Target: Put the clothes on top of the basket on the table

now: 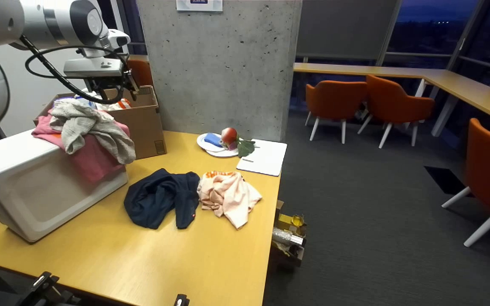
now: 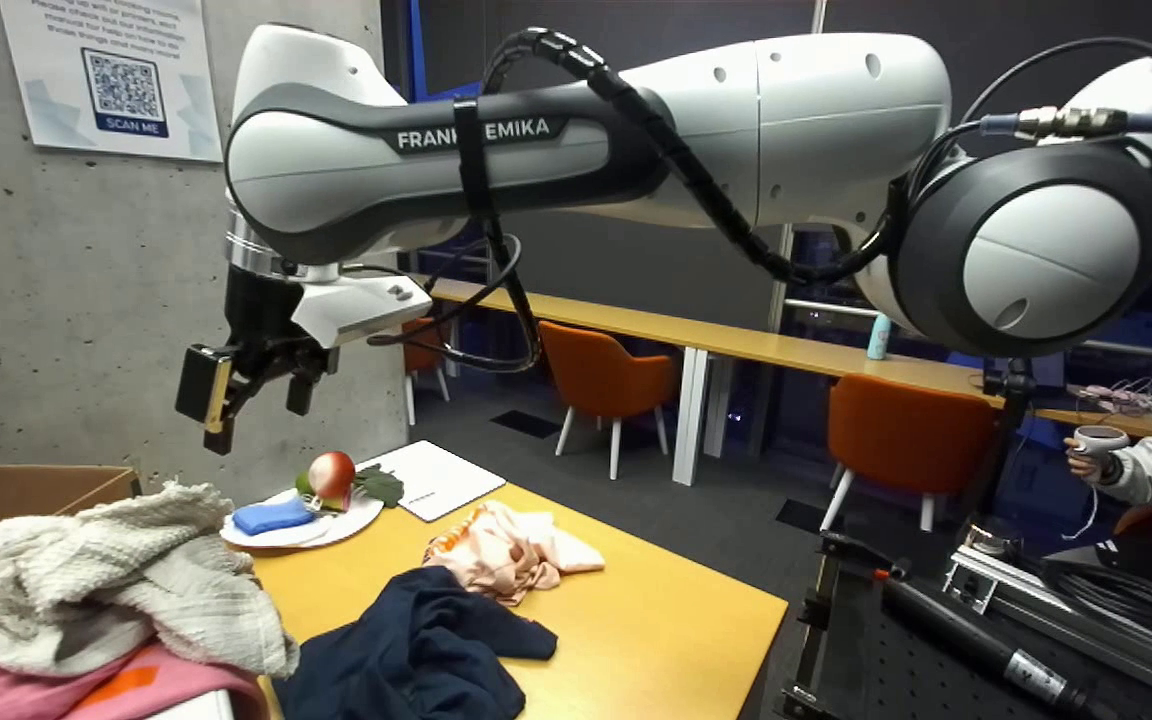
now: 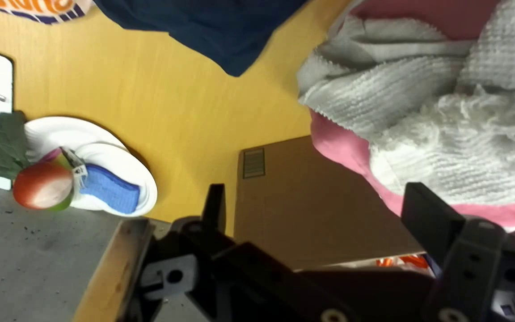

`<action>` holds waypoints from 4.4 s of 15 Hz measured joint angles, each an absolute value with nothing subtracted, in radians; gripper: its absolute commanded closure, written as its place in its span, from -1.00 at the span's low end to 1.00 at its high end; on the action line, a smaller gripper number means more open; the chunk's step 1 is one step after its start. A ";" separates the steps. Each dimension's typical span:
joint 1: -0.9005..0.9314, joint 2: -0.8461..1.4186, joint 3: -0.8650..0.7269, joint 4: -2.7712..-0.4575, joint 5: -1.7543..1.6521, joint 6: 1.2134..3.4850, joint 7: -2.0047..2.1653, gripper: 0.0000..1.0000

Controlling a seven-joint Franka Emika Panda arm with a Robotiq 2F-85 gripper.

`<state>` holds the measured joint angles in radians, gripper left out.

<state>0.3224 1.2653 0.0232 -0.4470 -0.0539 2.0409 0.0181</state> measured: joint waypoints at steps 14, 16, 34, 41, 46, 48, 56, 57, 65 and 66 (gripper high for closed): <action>0.401 1.306 0.168 -0.455 0.030 2.321 -0.062 -1.00; 0.403 1.320 0.195 -0.457 0.047 2.315 -0.083 -1.00; 0.413 1.315 0.197 -0.452 0.050 2.233 -0.129 0.99; 0.417 1.244 0.156 -0.451 0.015 2.232 -0.130 0.97; 0.415 1.176 0.098 -0.450 -0.027 2.217 -0.116 0.97; 0.412 1.143 0.077 -0.449 -0.043 2.183 -0.100 0.97; 0.422 1.015 0.021 -0.453 -0.099 1.863 0.005 0.97; 0.428 1.005 0.016 -0.453 -0.105 1.818 0.022 0.97; 0.476 1.008 0.010 -0.458 -0.110 1.637 0.149 0.97; 0.482 1.013 0.010 -0.458 -0.110 1.624 0.167 0.97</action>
